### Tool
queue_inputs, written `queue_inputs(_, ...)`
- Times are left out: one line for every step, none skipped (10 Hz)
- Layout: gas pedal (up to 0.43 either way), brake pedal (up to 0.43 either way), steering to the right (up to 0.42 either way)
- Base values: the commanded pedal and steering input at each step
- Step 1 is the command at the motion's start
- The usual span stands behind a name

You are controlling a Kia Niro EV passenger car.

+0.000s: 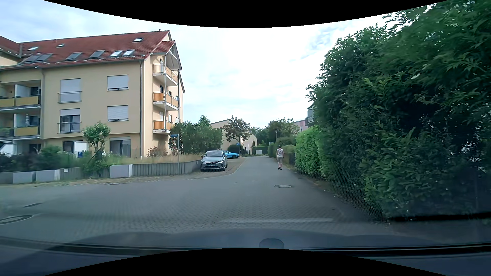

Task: Follow the waypoints while adhering to traffic rules and regulations

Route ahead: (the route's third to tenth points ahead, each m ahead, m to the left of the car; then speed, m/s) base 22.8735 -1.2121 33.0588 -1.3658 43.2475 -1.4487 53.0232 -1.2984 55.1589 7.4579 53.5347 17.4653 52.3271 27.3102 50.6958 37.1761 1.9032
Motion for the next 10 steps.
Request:
queue_inputs(0.0,0.037,0.028)
queue_inputs(0.0,0.037,0.027)
queue_inputs(0.0,0.043,0.026)
queue_inputs(0.0,0.049,0.025)
queue_inputs(0.0,0.049,0.021)
queue_inputs(0.0,0.055,0.019)
queue_inputs(0.0,0.055,0.019)
queue_inputs(0.0,0.061,0.019)
queue_inputs(0.0,0.061,0.019)
queue_inputs(0.0,0.061,0.019)
